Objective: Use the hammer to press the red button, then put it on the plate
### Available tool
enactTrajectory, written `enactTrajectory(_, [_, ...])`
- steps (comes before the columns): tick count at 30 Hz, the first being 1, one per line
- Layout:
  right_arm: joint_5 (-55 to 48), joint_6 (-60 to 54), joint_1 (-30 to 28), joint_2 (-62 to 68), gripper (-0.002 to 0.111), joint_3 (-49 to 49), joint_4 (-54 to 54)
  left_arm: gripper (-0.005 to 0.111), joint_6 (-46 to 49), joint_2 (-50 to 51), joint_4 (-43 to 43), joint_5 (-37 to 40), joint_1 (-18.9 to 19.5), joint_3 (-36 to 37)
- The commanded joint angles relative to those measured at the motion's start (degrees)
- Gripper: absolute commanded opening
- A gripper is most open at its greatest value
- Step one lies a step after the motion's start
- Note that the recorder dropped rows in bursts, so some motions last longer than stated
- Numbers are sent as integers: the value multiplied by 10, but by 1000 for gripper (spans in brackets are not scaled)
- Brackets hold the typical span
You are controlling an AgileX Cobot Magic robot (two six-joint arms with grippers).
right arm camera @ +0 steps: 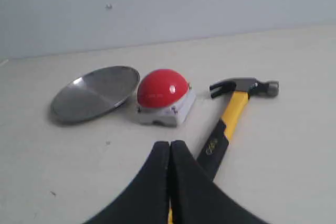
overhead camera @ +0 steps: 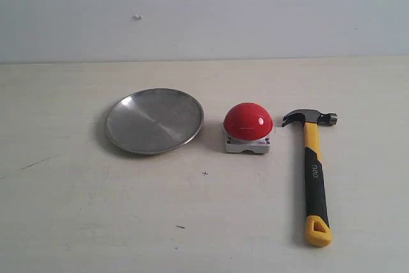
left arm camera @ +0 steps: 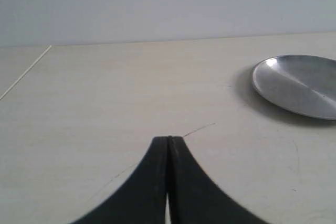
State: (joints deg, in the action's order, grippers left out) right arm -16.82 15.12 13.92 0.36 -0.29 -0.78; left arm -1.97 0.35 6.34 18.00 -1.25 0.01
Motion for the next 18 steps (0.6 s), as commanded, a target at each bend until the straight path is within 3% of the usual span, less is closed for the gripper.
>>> enactTrajectory(1, [147, -6, 1, -4, 0, 3, -13, 0, 0, -3, 0, -2, 1, 0])
enactTrajectory(7, [373, 0, 1, -4, 0, 3, -10, 0, 0, -3, 0, -2, 1, 0])
enactTrajectory(11, [447, 52, 1, -4, 0, 3, 4, 0, 0, -3, 0, -2, 1, 0])
enactTrajectory(13, [473, 49, 1, -4, 0, 3, 67, 0, 0, -3, 0, -2, 1, 0])
enactTrajectory(18, [426, -195, 1, 44, 0, -68, 283, 0, 0, -3, 0, -2, 1, 0])
